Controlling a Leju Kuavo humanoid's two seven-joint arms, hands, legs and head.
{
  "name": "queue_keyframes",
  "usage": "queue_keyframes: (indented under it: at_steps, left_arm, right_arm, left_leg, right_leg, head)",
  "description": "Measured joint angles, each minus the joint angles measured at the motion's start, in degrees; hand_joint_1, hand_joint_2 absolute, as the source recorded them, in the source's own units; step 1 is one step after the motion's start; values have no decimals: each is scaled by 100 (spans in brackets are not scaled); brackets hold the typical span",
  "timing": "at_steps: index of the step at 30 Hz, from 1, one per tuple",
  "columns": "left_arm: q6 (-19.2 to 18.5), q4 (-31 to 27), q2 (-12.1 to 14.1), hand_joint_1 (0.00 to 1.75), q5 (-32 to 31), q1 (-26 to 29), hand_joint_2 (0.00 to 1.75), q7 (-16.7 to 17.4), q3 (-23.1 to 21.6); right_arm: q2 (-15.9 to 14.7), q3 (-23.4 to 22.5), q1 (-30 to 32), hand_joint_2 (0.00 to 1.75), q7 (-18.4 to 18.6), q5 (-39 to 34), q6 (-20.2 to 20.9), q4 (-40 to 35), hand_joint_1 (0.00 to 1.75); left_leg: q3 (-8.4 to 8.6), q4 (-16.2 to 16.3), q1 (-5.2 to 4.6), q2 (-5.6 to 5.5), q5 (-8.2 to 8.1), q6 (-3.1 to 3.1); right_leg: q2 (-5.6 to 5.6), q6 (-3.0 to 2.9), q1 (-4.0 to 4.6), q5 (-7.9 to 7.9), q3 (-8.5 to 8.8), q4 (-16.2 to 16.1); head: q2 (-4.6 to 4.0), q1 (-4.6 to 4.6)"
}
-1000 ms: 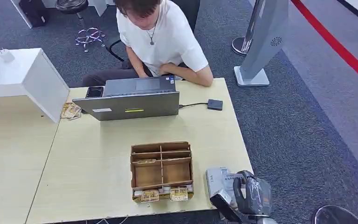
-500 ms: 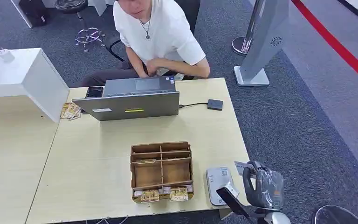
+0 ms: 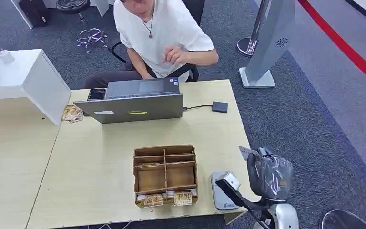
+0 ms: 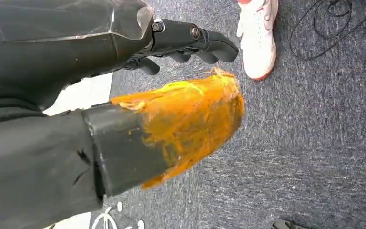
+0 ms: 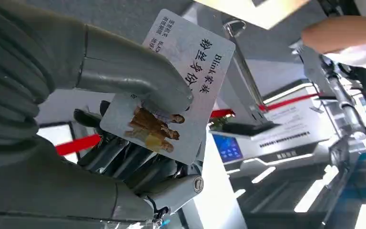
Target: Pass the card to the sensor for recognition and then transmit it.
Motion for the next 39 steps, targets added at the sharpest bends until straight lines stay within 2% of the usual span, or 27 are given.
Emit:
queue_keyframes:
  at_steps: [6,13,21,33,34,35,39]
  left_arm:
    - [-42,0,24,0,-59,-3,0,-17,-7]
    - [-64,0,48,0,-81,-5,0,-61,-20]
    - [-94,0,57,0,-138,-9,0,-74,-46]
    - [-99,0,81,0,-155,-6,0,-81,-50]
    - [-99,0,83,0,-145,-6,0,-81,-52]
    - [-98,0,83,0,-142,-8,0,-81,-57]
    - [-105,0,85,0,-142,-7,0,-87,-57]
  right_arm:
    - [-278,607,-365,175,422,223,0,-103,175]
    - [-486,1227,-846,175,666,287,7,-22,175]
    - [-617,1631,-1212,175,776,269,9,192,175]
    - [-671,1946,-1533,175,922,285,9,577,175]
    - [-673,1981,-1569,175,998,285,9,646,138]
    - [-678,2027,-1620,175,1081,272,11,727,0]
    - [-702,2152,-1709,175,1235,287,15,988,0]
  left_leg:
    - [0,0,0,1,0,0]
    - [1,0,1,2,3,-3]
    - [0,0,0,2,3,-3]
    - [-2,0,1,1,3,-3]
    - [-2,0,1,1,3,-3]
    - [-1,0,1,1,3,-4]
    - [-1,0,1,1,3,-4]
  right_leg:
    - [1,0,0,1,0,0]
    - [1,-1,0,1,0,1]
    - [0,0,0,1,-2,2]
    - [0,-1,0,1,-3,2]
    - [1,-1,1,1,-3,2]
    - [2,-1,0,1,-3,2]
    - [0,-1,0,1,-3,2]
  head:
    - [0,2]
    - [0,0]
    - [0,2]
    - [0,0]
    - [0,2]
    - [0,0]
    - [0,0]
